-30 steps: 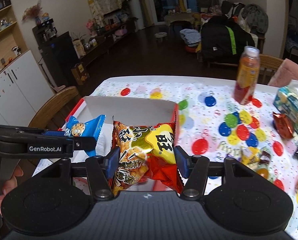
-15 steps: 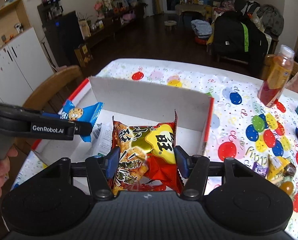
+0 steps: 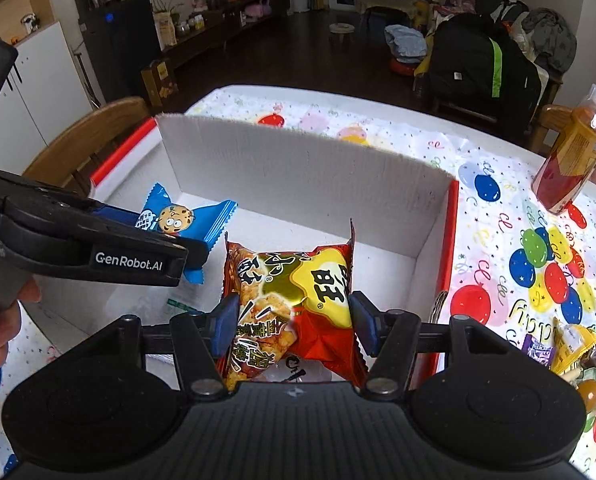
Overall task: Organize snacks
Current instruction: 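Carry the blue packet and chip bag with both tools over the red box, then open both tools to drop the blue packet and chip bag into the box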
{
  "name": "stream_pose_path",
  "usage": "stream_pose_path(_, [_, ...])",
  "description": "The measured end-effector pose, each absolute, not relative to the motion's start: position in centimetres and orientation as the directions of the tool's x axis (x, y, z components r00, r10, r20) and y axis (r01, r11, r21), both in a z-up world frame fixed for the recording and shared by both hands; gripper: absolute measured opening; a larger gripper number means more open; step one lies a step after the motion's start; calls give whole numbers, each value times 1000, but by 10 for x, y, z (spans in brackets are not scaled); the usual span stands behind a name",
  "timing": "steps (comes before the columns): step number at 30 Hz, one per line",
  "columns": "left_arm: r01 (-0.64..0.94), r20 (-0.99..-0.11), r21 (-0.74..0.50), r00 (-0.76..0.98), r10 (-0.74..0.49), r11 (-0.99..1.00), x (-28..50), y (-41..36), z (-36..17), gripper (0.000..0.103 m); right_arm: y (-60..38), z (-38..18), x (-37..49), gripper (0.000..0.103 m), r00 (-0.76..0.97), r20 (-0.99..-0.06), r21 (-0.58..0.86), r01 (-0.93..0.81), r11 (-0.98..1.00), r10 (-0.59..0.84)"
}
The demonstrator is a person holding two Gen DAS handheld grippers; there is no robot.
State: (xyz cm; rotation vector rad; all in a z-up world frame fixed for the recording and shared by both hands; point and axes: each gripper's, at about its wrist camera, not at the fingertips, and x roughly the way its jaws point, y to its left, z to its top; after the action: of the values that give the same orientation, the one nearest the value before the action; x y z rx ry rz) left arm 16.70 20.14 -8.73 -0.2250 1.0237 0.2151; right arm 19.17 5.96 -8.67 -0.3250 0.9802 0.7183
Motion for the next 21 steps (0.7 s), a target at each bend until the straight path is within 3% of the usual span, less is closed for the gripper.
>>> stream_pose_path(14, [-277,-863,-99,502,56,956,170,202,-92,63,60,-89,184,71,386,-828,21,-704,710,407])
stream_pose_path(19, [-270,-846,-83,527,75,959,165,199,-82,80,56,-83,181,79,383,-822,28,-712,702,421])
stream_pose_path(21, [-266,-840,-77,537,81,961,163,198,-78,81,54,-79,180,79,393,-815,22,-713,700,426])
